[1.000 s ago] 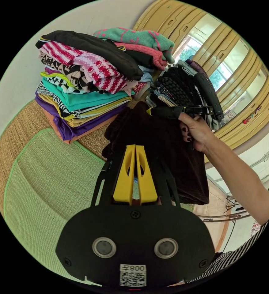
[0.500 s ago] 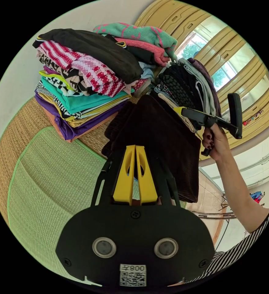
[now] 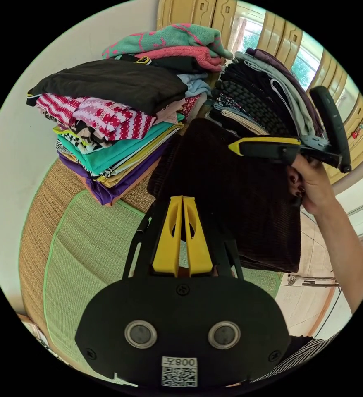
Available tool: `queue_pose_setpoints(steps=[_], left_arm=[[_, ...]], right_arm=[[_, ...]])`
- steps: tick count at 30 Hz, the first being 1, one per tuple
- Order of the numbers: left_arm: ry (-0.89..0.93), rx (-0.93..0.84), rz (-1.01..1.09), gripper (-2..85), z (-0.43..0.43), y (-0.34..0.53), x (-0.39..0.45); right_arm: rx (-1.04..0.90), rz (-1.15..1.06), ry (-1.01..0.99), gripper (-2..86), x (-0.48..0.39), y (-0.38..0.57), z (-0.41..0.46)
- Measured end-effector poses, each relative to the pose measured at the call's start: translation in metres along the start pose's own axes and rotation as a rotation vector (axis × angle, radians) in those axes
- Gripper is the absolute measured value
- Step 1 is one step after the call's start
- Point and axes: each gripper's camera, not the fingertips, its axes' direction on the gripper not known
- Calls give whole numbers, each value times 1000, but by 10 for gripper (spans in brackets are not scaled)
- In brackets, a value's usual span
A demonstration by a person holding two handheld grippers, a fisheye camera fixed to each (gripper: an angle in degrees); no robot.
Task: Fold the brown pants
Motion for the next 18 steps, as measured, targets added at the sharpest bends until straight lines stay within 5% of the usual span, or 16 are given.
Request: queue_pose_setpoints(steps=[9, 14, 18], left_arm=[[151, 11, -74, 3, -58, -74, -10], [546, 168, -170, 9, -126, -92, -25], [664, 225, -131, 14, -179, -87, -18]], right_arm=[[111, 34, -29, 3, -3, 60, -6], [353, 55, 140, 20, 10, 106, -68], [497, 92, 298, 77, 25, 122, -112]])
